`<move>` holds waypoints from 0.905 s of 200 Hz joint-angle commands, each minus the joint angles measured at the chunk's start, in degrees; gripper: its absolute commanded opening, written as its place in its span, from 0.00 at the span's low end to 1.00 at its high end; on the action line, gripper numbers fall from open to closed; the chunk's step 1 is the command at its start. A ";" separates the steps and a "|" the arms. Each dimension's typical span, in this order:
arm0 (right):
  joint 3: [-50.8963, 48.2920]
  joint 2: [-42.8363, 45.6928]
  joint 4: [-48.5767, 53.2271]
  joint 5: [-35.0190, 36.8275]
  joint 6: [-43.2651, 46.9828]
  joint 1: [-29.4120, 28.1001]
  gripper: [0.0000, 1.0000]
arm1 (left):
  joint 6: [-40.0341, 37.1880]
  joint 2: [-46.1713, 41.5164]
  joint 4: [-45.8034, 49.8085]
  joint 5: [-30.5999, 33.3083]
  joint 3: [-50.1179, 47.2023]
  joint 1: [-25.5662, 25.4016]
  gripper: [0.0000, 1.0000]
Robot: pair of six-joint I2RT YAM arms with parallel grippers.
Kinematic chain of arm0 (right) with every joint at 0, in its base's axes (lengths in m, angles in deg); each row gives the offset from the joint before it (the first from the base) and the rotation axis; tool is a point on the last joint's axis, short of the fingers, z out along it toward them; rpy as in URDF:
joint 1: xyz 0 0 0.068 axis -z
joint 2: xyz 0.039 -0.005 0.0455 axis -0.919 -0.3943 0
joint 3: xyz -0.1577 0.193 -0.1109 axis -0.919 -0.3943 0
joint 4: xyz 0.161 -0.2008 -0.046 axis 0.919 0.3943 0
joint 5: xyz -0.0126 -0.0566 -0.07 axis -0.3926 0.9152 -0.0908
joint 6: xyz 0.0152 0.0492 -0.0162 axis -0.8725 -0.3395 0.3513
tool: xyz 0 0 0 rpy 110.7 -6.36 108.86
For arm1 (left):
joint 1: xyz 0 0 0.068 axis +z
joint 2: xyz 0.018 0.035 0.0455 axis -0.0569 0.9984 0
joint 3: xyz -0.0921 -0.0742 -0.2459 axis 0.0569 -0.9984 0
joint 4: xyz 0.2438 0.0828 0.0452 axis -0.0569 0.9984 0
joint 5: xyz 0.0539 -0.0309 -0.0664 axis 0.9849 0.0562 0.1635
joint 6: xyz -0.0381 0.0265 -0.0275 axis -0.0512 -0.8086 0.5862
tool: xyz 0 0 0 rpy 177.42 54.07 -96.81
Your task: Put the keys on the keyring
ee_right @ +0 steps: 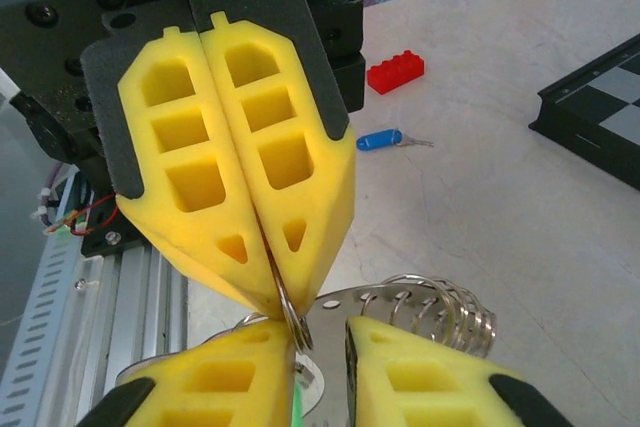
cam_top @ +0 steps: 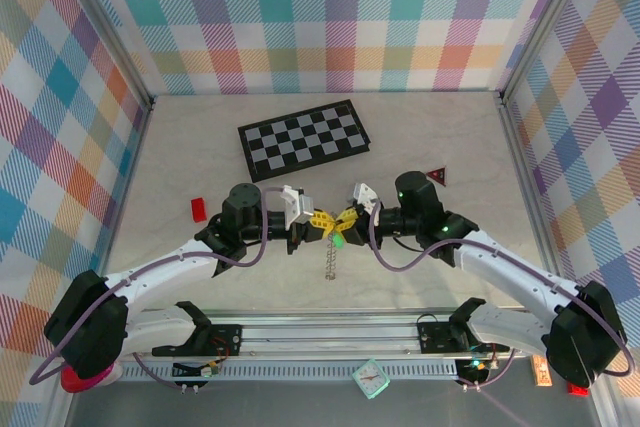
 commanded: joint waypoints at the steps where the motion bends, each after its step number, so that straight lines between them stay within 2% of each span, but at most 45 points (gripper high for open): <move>1: 1.35 -1.20 -5.57 -3.78 -1.78 0.15 0.18 | 1.14 -0.44 -7.14 -3.05 -0.03 -0.81 0.00; 28: 0.53 -1.29 -8.22 -4.55 -1.39 0.13 0.00 | 1.19 -0.65 -6.30 -2.56 -0.15 -0.77 0.00; 53: 0.91 -0.07 -3.86 -2.80 2.23 0.12 0.00 | -2.06 -1.83 0.58 -1.16 0.67 -0.81 0.00; 95: 6.36 -1.55 10.60 -0.20 10.32 0.04 0.00 | -9.07 -2.61 12.87 2.04 3.41 -0.81 0.19; 132: 10.95 -3.92 19.21 1.99 15.46 -0.64 0.00 | -13.98 -1.98 20.66 2.92 6.54 -0.77 0.20; 181: 18.31 -8.77 30.52 8.54 23.12 -5.20 0.00 | -17.02 -0.41 26.15 2.71 9.59 -0.81 0.15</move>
